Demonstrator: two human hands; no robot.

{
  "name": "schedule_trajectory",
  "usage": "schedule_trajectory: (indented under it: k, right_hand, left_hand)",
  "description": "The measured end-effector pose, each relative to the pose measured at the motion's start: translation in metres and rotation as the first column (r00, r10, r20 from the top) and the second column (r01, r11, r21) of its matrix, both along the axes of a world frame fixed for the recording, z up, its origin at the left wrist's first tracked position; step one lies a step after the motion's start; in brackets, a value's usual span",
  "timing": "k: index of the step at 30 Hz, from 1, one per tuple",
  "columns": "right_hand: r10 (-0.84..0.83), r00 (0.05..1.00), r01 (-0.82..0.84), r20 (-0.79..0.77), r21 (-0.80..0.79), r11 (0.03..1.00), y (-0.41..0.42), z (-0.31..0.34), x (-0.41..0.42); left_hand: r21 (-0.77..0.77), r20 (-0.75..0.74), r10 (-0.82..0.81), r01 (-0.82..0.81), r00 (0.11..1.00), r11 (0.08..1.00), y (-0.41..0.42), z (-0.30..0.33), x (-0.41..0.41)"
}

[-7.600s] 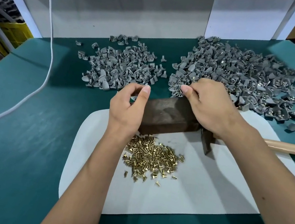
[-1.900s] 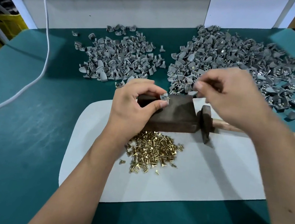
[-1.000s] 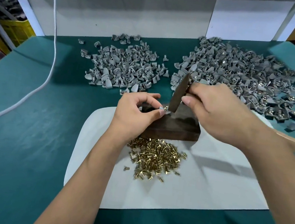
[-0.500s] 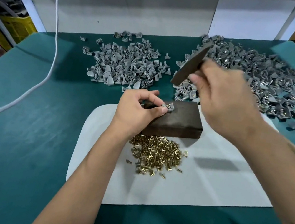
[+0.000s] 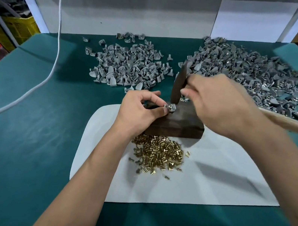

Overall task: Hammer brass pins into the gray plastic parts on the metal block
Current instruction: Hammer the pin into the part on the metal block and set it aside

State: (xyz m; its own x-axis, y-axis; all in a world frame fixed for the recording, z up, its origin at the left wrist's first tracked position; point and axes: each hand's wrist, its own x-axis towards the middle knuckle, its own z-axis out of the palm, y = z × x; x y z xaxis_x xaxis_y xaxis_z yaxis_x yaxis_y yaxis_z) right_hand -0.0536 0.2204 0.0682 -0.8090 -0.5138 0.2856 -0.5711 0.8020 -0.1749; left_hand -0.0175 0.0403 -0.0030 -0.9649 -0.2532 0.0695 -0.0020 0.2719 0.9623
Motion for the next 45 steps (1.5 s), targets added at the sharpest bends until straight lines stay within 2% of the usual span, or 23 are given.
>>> schedule_trajectory:
  k: [2, 3, 5, 6, 8, 10, 11, 12, 14, 16, 17, 19, 20, 21, 23, 25, 27, 29, 33, 36, 38, 42, 45]
  right_hand:
    - [-0.016, 0.999, 0.009, -0.05, -0.146, 0.989, -0.002, -0.003, 0.003]
    - [-0.018, 1.0, 0.016, -0.015, -0.137, 0.991, -0.006, -0.007, 0.006]
    - [-0.042, 0.993, 0.043, 0.113, -0.006, 0.999, -0.009, -0.016, 0.009]
    - [-0.053, 0.991, 0.049, 0.121, 0.036, 0.998, -0.007, -0.015, 0.008]
    - [-0.072, 0.997, 0.07, 0.035, 0.064, 0.995, -0.001, -0.006, 0.002]
    - [-0.082, 0.992, 0.074, -0.101, -0.081, 0.994, 0.0, -0.004, 0.002]
    - [-0.079, 0.991, 0.065, -0.104, -0.129, 0.989, -0.003, -0.006, 0.006]
    - [-0.063, 0.995, 0.055, -0.076, -0.103, 0.993, -0.007, -0.009, 0.01]
    - [-0.055, 0.998, 0.052, 0.03, 0.079, 0.995, -0.011, -0.015, 0.012]
    - [-0.065, 0.997, 0.06, 0.035, 0.122, 0.991, -0.007, -0.007, 0.006]
    - [-0.061, 0.998, 0.062, -0.016, 0.108, 0.992, -0.004, -0.002, 0.003]
    - [-0.083, 0.988, 0.076, -0.129, -0.053, 0.996, -0.003, -0.003, 0.004]
    - [-0.087, 0.989, 0.075, -0.123, -0.096, 0.993, -0.005, -0.004, 0.007]
    - [-0.07, 0.994, 0.065, -0.084, -0.056, 0.996, -0.01, -0.007, 0.01]
    - [-0.041, 0.999, 0.042, -0.013, 0.131, 0.99, -0.013, -0.012, 0.012]
    - [-0.024, 0.999, 0.029, -0.027, 0.167, 0.986, -0.013, -0.004, 0.006]
    - [-0.014, 0.993, 0.023, -0.12, 0.074, 0.997, -0.011, 0.002, 0.003]
    - [-0.062, 0.987, 0.053, -0.148, -0.061, 0.997, -0.009, -0.002, 0.004]
    - [-0.05, 0.998, 0.048, 0.029, 0.044, 0.998, -0.006, -0.018, 0.008]
    - [-0.034, 0.999, 0.034, -0.012, 0.024, 0.999, 0.003, -0.016, 0.003]
    - [-0.037, 0.999, 0.037, -0.012, -0.049, 0.998, 0.013, -0.017, 0.0]
    - [-0.052, 0.981, 0.096, 0.185, -0.234, 0.967, 0.044, -0.017, -0.013]
    - [-0.088, 0.973, 0.122, 0.216, -0.149, 0.981, 0.063, -0.017, -0.02]
  left_hand:
    - [-0.008, -0.005, 0.005, -0.005, 1.0, 1.0, -0.001, -0.001, -0.001]
    - [-0.009, -0.004, 0.005, -0.005, 1.0, 1.0, -0.001, -0.002, -0.002]
    - [-0.004, -0.001, -0.005, 0.005, 1.0, 1.0, -0.002, -0.002, -0.001]
    - [0.0, -0.001, -0.011, 0.011, 1.0, 1.0, -0.001, -0.002, -0.001]
    - [-0.004, -0.001, -0.014, 0.014, 1.0, 1.0, -0.001, -0.002, 0.0]
    - [-0.014, -0.012, -0.017, 0.017, 1.0, 1.0, -0.002, -0.002, -0.001]
    - [-0.011, -0.02, -0.016, 0.016, 1.0, 1.0, -0.002, -0.003, -0.002]
    - [-0.004, -0.025, -0.016, 0.016, 1.0, 1.0, -0.002, -0.003, -0.002]
    - [0.007, -0.021, -0.014, 0.014, 1.0, 1.0, -0.001, -0.003, -0.002]
    - [0.008, -0.013, -0.008, 0.008, 1.0, 1.0, 0.0, -0.002, -0.001]
    - [0.003, -0.014, -0.007, 0.007, 1.0, 1.0, -0.001, -0.003, -0.001]
    - [-0.016, -0.024, -0.009, 0.008, 1.0, 1.0, -0.002, -0.003, -0.002]
    - [-0.024, -0.029, -0.007, 0.006, 1.0, 1.0, -0.003, -0.004, -0.002]
    - [-0.029, -0.03, -0.007, 0.006, 1.0, 1.0, -0.003, -0.004, -0.003]
    - [-0.024, -0.029, -0.002, 0.002, 1.0, 1.0, -0.002, -0.003, -0.002]
    - [-0.006, -0.023, -0.001, 0.001, 1.0, 1.0, -0.001, -0.003, -0.002]
    - [-0.013, -0.024, -0.007, 0.006, 1.0, 1.0, -0.002, -0.003, -0.001]
    - [-0.019, -0.023, -0.012, 0.012, 1.0, 1.0, -0.002, -0.003, -0.003]
    - [-0.008, -0.015, -0.019, 0.019, 1.0, 1.0, -0.002, -0.002, -0.002]
    - [-0.039, -0.038, -0.024, 0.023, 0.999, 0.999, -0.002, -0.002, -0.001]
    - [-0.033, -0.045, -0.019, 0.017, 0.999, 0.999, -0.003, -0.003, -0.002]
    - [0.008, -0.042, 0.0, 0.001, 0.999, 1.0, -0.004, -0.006, -0.004]
    - [0.033, -0.039, 0.0, 0.001, 0.999, 0.999, -0.005, -0.008, -0.006]
